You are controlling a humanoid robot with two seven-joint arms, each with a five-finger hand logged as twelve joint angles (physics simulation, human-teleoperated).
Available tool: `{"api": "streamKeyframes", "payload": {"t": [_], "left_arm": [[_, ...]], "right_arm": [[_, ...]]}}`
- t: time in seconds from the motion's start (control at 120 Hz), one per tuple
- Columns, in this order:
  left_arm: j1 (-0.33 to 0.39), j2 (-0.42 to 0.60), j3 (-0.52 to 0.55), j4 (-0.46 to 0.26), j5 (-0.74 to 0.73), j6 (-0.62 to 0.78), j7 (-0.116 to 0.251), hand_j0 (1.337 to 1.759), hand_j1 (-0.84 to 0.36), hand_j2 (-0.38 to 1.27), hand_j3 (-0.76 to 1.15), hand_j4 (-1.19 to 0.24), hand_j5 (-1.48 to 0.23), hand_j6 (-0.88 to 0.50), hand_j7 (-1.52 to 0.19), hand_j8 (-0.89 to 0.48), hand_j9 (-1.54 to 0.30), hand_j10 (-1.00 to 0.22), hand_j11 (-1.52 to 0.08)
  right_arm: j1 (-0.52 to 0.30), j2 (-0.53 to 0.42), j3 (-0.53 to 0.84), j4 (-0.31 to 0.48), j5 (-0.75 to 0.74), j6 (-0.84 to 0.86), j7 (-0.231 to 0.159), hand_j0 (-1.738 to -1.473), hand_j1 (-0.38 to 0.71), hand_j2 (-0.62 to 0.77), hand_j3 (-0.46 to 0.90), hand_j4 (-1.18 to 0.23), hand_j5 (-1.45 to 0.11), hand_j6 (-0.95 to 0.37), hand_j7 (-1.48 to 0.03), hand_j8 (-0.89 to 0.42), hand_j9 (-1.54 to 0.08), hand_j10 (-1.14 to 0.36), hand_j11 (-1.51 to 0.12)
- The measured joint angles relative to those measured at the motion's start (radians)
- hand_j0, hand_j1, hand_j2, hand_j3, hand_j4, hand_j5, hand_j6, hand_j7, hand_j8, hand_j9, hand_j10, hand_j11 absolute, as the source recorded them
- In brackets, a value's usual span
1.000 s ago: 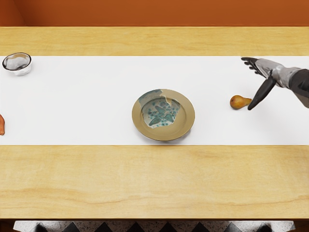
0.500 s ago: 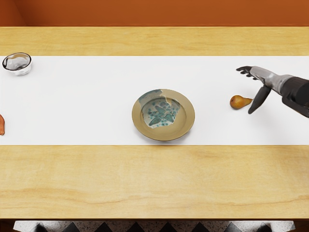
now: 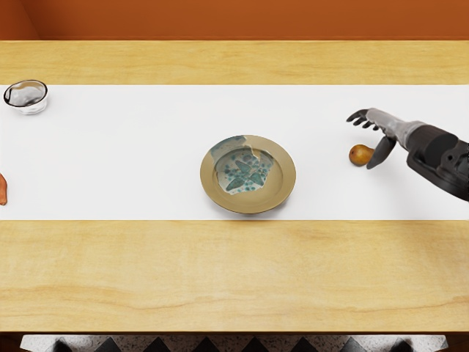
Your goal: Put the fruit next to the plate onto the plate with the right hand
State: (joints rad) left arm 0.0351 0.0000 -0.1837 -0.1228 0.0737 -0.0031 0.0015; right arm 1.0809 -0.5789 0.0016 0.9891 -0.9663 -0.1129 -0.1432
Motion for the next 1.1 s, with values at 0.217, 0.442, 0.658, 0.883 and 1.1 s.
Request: {"api": "streamKeyframes", "payload": {"t": [0.217,0.442,0.658,0.883,1.1], "left_arm": [[0.0,0.0,0.0,0.0,0.0,0.0,0.0,1.658,0.32,0.0,0.0,-0.02,-0.03,-0.02,-0.03,-0.02,-0.03,-0.02,-0.03],[-0.001,0.0,0.0,0.0,0.0,0.0,0.0,1.658,0.32,0.0,0.0,-0.02,-0.03,-0.02,-0.03,-0.02,-0.03,-0.02,-0.03],[0.0,0.0,0.0,0.0,0.0,0.0,0.0,1.658,0.32,0.0,0.0,-0.02,-0.03,-0.02,-0.03,-0.02,-0.03,-0.02,-0.03],[0.0,0.0,0.0,0.0,0.0,0.0,0.0,1.658,0.32,0.0,0.0,-0.02,-0.03,-0.02,-0.03,-0.02,-0.03,-0.02,-0.03],[0.0,0.0,0.0,0.0,0.0,0.0,0.0,1.658,0.32,0.0,0.0,-0.02,-0.03,-0.02,-0.03,-0.02,-0.03,-0.02,-0.03]], "right_arm": [[-0.009,0.018,-0.021,-0.024,-0.001,-0.026,0.001,-1.658,0.03,-0.06,0.0,-0.32,-0.42,-0.32,-0.42,-0.32,-0.42,-0.32,-0.42],[-0.01,0.021,-0.03,-0.026,-0.001,-0.022,0.002,-1.658,0.1,-0.07,0.0,-0.38,-0.49,-0.38,-0.49,-0.38,-0.49,-0.38,-0.49],[-0.01,0.022,-0.034,-0.026,-0.001,-0.017,0.002,-1.658,0.17,-0.04,0.0,-0.42,-0.56,-0.43,-0.55,-0.42,-0.56,-0.42,-0.56],[-0.008,0.022,-0.043,-0.025,-0.001,-0.008,0.009,-1.658,0.24,-0.05,0.0,-0.48,-0.63,-0.49,-0.63,-0.48,-0.63,-0.48,-0.63],[-0.006,0.022,-0.044,-0.025,-0.002,0.011,0.016,-1.656,0.3,0.03,0.0,-0.57,-0.7,-0.51,-0.72,-0.53,-0.71,-0.53,-0.72]]}}
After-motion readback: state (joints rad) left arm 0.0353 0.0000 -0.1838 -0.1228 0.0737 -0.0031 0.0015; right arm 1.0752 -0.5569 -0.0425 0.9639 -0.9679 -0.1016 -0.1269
